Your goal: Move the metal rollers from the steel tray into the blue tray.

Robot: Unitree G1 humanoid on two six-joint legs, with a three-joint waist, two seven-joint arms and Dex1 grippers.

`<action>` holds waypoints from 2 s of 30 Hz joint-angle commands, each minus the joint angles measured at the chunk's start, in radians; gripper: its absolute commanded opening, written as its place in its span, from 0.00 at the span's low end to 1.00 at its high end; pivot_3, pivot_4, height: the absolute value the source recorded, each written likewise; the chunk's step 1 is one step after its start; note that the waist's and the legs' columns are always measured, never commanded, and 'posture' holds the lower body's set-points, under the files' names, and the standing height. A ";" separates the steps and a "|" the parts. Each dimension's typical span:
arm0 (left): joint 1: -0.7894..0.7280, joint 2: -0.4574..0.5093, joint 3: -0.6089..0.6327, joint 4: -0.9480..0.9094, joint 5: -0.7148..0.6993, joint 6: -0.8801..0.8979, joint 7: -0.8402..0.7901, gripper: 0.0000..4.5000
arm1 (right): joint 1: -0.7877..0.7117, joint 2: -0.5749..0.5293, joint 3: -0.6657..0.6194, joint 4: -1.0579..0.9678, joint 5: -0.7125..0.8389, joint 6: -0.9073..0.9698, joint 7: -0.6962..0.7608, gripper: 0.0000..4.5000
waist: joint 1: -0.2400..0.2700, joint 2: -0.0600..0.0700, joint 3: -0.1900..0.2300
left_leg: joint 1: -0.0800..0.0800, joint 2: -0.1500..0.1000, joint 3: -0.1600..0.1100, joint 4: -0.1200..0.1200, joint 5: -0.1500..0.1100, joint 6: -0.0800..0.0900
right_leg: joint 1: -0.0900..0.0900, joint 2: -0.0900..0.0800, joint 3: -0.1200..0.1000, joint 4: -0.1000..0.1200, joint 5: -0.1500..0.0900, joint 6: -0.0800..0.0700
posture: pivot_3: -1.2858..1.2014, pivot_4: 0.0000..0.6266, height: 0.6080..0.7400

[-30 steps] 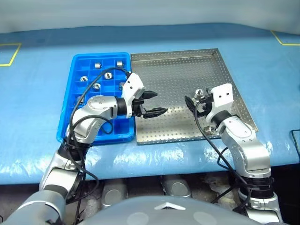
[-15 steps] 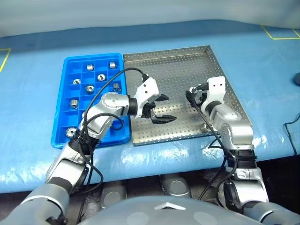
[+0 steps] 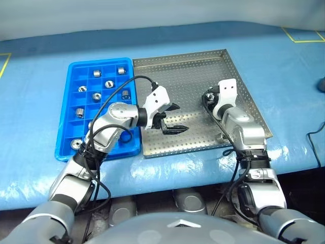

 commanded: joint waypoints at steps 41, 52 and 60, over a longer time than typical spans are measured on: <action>0.182 0.160 0.239 -0.337 -0.143 0.175 0.132 1.00 | 0.034 -0.091 -0.027 -0.146 -0.007 0.150 0.061 0.65 | 0.082 0.001 0.001 | -0.001 0.000 0.000 -0.002 0.000 0.000 | -0.001 0.000 -0.001 -0.002 -0.001 -0.001 | 0.51 0.24 1.00; 0.186 0.157 0.231 -0.328 -0.137 0.167 0.132 1.00 | 0.084 -0.093 -0.017 -0.149 -0.021 0.163 0.058 0.65 | 0.082 0.001 0.001 | 0.000 0.001 0.000 -0.002 0.000 0.000 | -0.001 0.000 -0.001 -0.002 -0.001 -0.001 | 0.51 0.24 1.00; 0.180 0.162 0.232 -0.312 -0.130 0.159 0.130 1.00 | 0.083 -0.071 -0.021 -0.180 -0.007 0.149 0.059 0.38 | 0.081 0.001 0.001 | 0.000 0.001 0.000 -0.002 0.000 0.000 | -0.001 0.000 -0.001 -0.002 -0.001 -0.001 | 0.51 0.24 1.00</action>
